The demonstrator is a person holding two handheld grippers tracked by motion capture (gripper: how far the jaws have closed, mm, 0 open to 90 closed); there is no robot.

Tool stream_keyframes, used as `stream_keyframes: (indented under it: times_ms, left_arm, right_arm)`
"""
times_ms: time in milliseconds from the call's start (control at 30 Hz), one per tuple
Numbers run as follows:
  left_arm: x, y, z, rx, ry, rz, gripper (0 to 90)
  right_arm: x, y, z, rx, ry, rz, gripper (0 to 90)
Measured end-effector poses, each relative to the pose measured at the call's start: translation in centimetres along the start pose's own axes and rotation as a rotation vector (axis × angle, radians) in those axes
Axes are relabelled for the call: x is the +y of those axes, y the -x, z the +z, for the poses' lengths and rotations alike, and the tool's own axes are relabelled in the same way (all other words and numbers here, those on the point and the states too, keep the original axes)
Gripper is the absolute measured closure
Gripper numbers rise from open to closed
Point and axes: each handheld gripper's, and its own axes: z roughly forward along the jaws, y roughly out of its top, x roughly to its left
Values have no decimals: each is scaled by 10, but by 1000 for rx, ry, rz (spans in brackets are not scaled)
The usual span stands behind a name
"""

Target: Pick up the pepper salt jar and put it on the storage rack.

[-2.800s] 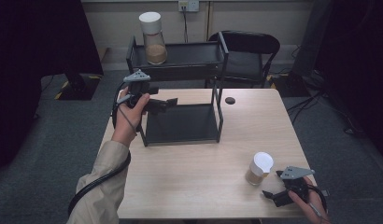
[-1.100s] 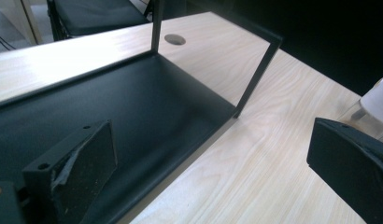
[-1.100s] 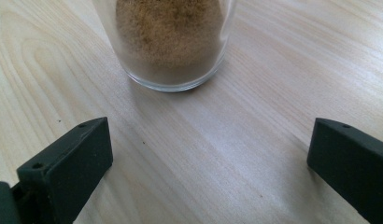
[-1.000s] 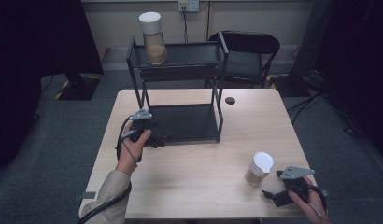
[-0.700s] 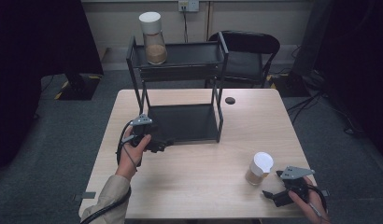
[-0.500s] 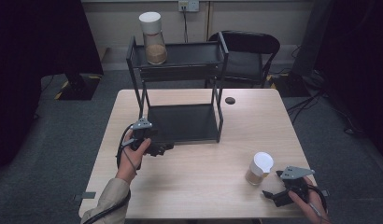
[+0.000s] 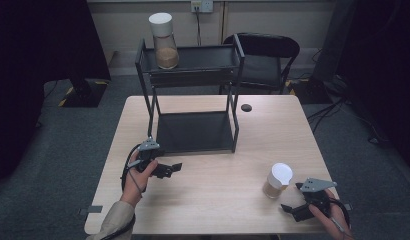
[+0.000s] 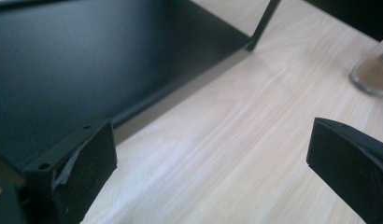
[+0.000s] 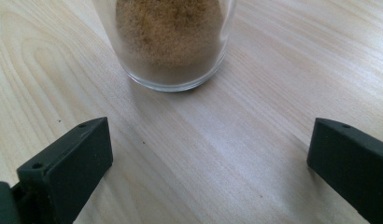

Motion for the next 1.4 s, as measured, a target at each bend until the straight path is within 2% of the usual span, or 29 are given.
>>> stream_keyframes:
  times_ms: [567, 767, 1033, 1167, 1267, 1300, 1333, 1400]
  left_arm:
    - [-31, -4, 3, 1, -55, -21, 11]
    - [-37, -2, 3, 19, -85, -8, 12]
    - [-40, 6, 1, 53, -118, 49, 13]
    - [-36, 14, 4, 80, -152, 123, 10]
    - [-34, 19, 6, 95, -169, 154, 1]
    - [-33, 23, 7, 106, -179, 182, 1]
    - [-33, 25, 8, 113, -185, 193, 1]
    - [-34, 26, 8, 118, -183, 188, 0]
  right_arm:
    - [0, 0, 0, 1, 0, 0, 0]
    - [0, 0, 0, 1, 0, 0, 0]
    - [0, 0, 0, 1, 0, 0, 0]
    - [0, 0, 0, 1, 0, 0, 0]
    - [0, 0, 0, 1, 0, 0, 0]
    - [0, 0, 0, 1, 0, 0, 0]
    - [0, 0, 0, 1, 0, 0, 0]
    - [0, 0, 0, 1, -1, 0, 0]
